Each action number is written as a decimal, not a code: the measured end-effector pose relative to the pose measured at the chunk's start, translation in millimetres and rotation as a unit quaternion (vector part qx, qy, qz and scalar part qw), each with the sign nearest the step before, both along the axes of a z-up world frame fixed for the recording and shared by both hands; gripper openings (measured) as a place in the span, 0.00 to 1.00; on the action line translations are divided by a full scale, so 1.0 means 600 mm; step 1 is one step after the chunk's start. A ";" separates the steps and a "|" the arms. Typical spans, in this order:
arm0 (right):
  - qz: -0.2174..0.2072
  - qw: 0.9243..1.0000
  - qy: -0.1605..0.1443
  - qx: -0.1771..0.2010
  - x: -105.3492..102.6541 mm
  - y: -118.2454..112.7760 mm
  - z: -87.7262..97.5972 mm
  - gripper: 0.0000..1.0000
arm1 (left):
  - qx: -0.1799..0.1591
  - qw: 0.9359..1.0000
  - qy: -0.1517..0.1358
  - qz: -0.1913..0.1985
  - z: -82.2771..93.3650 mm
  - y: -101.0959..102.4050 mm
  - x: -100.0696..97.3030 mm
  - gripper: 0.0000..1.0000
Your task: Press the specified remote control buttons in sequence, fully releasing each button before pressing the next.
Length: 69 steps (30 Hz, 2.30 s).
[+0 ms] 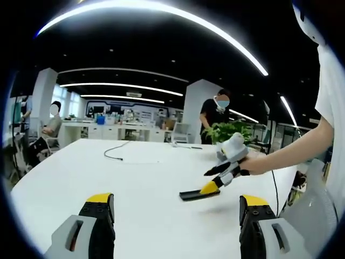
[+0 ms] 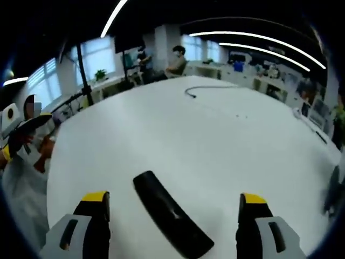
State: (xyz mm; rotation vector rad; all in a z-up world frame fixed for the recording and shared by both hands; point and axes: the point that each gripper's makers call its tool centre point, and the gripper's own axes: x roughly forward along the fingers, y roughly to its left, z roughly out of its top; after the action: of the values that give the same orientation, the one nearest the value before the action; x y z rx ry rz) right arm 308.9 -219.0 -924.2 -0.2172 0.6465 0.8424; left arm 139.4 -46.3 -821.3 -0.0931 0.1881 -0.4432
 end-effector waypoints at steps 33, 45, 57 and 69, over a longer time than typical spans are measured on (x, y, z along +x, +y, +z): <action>-0.068 0.992 -0.062 0.080 -0.167 -0.048 0.102 0.99 | 0.014 1.000 0.001 -0.007 -0.005 -0.004 0.000 1.00; -0.100 0.988 -0.074 0.086 -0.222 -0.087 0.125 0.99 | 0.019 1.000 0.007 -0.021 -0.009 -0.014 -0.004 1.00; -0.113 0.988 -0.080 0.075 -0.273 -0.100 0.125 0.99 | 0.020 0.999 0.022 -0.031 -0.019 -0.022 -0.009 1.00; -0.109 0.988 -0.102 0.043 -0.293 -0.116 0.131 0.99 | 0.025 0.999 0.021 -0.043 -0.020 -0.032 -0.015 1.00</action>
State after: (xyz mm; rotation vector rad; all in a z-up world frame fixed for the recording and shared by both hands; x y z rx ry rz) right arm 132.8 -288.8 -845.7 -0.1491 0.4317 0.6256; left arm 130.2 -65.5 -833.1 -0.0452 0.2445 -0.5225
